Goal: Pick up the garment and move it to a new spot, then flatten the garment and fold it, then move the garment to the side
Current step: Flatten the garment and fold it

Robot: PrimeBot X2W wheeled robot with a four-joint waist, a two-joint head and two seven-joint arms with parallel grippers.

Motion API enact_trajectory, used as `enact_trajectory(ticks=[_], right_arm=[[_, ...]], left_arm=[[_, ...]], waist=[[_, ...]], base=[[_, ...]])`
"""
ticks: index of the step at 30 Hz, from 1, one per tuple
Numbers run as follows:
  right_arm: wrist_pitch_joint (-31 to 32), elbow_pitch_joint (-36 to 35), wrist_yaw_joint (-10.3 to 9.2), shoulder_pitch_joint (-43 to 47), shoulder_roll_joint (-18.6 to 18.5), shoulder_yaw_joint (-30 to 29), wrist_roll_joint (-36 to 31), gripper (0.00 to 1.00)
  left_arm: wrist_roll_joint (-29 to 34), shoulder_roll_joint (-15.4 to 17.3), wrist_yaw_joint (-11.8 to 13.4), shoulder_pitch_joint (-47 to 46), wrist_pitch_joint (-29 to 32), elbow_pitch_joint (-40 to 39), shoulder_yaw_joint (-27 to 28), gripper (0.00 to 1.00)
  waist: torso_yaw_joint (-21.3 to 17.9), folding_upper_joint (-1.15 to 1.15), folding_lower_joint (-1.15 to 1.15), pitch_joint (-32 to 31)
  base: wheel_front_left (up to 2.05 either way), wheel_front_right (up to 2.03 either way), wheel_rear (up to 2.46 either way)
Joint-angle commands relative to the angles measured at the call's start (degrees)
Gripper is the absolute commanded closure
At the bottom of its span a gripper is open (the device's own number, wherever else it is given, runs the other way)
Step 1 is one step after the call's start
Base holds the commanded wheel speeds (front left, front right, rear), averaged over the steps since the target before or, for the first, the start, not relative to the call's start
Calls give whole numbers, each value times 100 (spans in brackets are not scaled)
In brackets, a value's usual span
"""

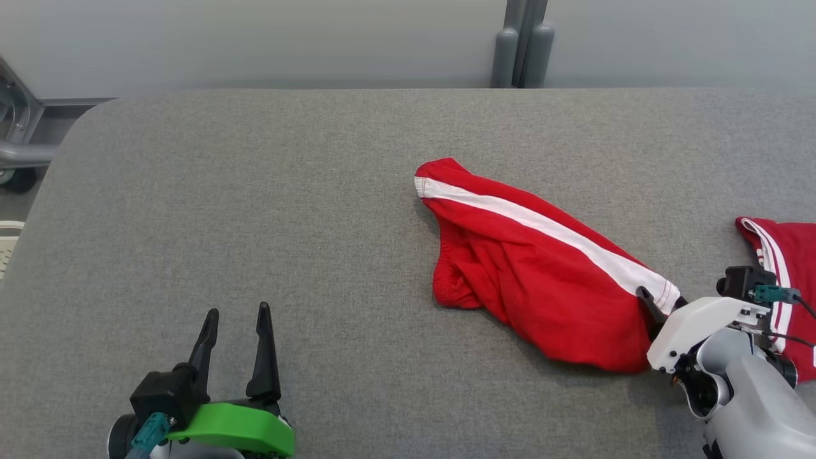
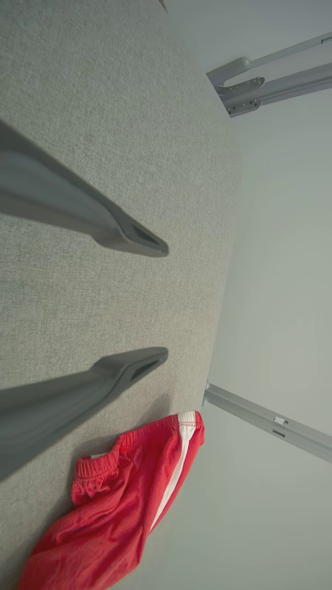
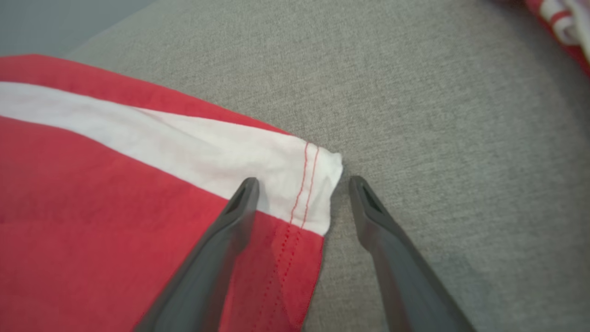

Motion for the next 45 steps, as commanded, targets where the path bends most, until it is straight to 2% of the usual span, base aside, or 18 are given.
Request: enact_trajectory(ticks=[1, 3, 4, 5, 8, 10, 18, 21, 24, 26, 28, 29, 32, 36, 39, 45], right_arm=[[-38, 60, 1, -59, -31, 40, 59, 0], [-99, 170, 1, -120, -43, 129, 113, 2], [-127, 212, 1, -149, -55, 181, 139, 22], [-144, 249, 1, -173, -65, 230, 173, 50], [-194, 339, 1, -260, -97, 400, 277, 73], [-253, 378, 1, -312, -148, 495, 347, 98], [-764, 35, 1, -364, -356, 972, 533, 100], [-894, -299, 1, -193, -462, 1217, 587, 100], [-938, -635, 1, -72, -538, 1395, 675, 100], [-957, -888, 1, 22, -682, 1520, 670, 100], [-946, -977, 1, 73, -752, 1552, 679, 100], [-946, -977, 1, 73, -752, 1552, 679, 100], [-937, -1076, 1, 62, -822, 1586, 673, 100], [-890, -1142, 1, -61, -838, 1771, 627, 100], [-875, -1140, 1, -177, -821, 1927, 663, 100], [-929, -1083, 1, -403, -738, 2248, 741, 100]], left_arm=[[67, 50, -10, -93, 11, -19, 10, 0], [67, 63, 6, -92, 21, -24, 8, 0], [66, 69, 13, -89, 16, -30, 11, 0], [64, 73, 24, -87, 22, -36, 12, 0], [57, 94, 48, -83, 33, -59, 20, 0], [52, 98, 52, -82, 31, -73, 24, 0], [-47, 48, -12, -150, 50, -55, -19, 0], [-169, -17, -154, -293, 112, -14, -77, 0], [-385, -166, -429, -592, 302, 162, -179, 0], [-649, -360, -776, -1037, 591, 520, -338, 0], [-846, -515, -1000, -1371, 803, 872, -385, 0], [-846, -515, -1000, -1371, 803, 872, -385, 0], [-1173, -733, -1345, -1889, 1072, 1489, -443, 0], [-1356, -892, -1683, -2579, 1272, 2311, -570, 0], [-1626, -988, -1855, -3043, 1305, 2832, -562, 0], [-1797, -1007, -1979, -3822, 1423, 3933, -748, 0]], waist=[[17, 0, 0, 9], [28, 0, 0, 13], [30, 0, 0, 19], [30, 0, 0, 25], [21, 0, 0, 49], [9, 0, 0, 64], [-117, 0, 0, 42], [-222, 0, 0, 15], [-351, 0, 0, -3], [-488, 0, 0, 2], [-583, 0, 0, 21], [-583, 0, 0, 21], [-710, 0, 0, 84], [-892, 0, 0, 207], [-1003, 0, 0, 301], [-1223, 0, 0, 464]], base=[[0, 0, 0], [0, 0, 0], [0, 0, 0], [0, 0, 0], [0, 0, 0], [0, 0, 0], [0, 0, 0], [0, 0, 0], [0, 0, 0], [0, 0, 0], [0, 0, 0], [0, 0, 0], [0, 0, 0], [0, 0, 0], [0, 0, 0], [0, 0, 0]])
